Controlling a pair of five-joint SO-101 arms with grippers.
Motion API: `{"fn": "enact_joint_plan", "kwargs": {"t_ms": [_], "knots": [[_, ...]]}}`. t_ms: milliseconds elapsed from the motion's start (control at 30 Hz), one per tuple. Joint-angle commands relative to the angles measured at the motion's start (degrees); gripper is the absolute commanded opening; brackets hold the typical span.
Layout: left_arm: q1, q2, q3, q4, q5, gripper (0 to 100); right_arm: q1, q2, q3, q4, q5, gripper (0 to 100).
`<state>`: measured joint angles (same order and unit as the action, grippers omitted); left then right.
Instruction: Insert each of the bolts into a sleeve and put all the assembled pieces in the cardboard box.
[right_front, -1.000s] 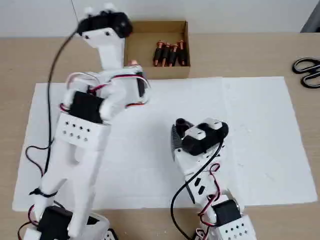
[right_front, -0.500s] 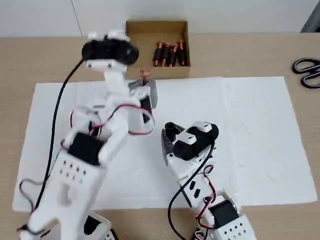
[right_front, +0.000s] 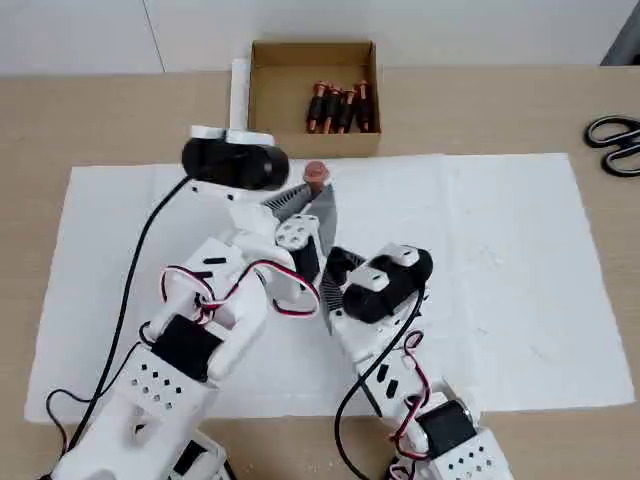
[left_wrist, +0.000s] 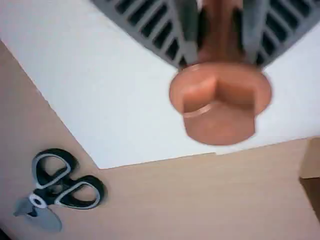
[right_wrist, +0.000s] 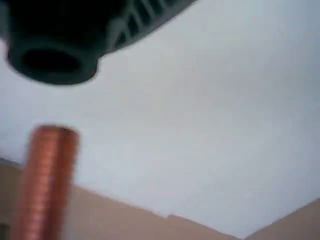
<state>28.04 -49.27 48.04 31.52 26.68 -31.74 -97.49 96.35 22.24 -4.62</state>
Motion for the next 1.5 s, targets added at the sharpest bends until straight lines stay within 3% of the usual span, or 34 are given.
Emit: {"fn": "enact_joint_plan", "kwargs": {"t_ms": [0, 833, 1467], "knots": [[0.53, -1.49, -0.22, -1.76, 0.09, 0, -0.66, -0.31, 0.44, -1.36, -0.35, 0.4], [2.11, -1.76, 3.38, -1.41, 0.09, 0, -0.48, -0.31, 0.44, -1.36, -0.35, 0.4], [2.46, -1.85, 2.95, 9.05, -5.1, 0, -0.48, -0.31, 0.44, -1.36, -0.35, 0.4]]}}
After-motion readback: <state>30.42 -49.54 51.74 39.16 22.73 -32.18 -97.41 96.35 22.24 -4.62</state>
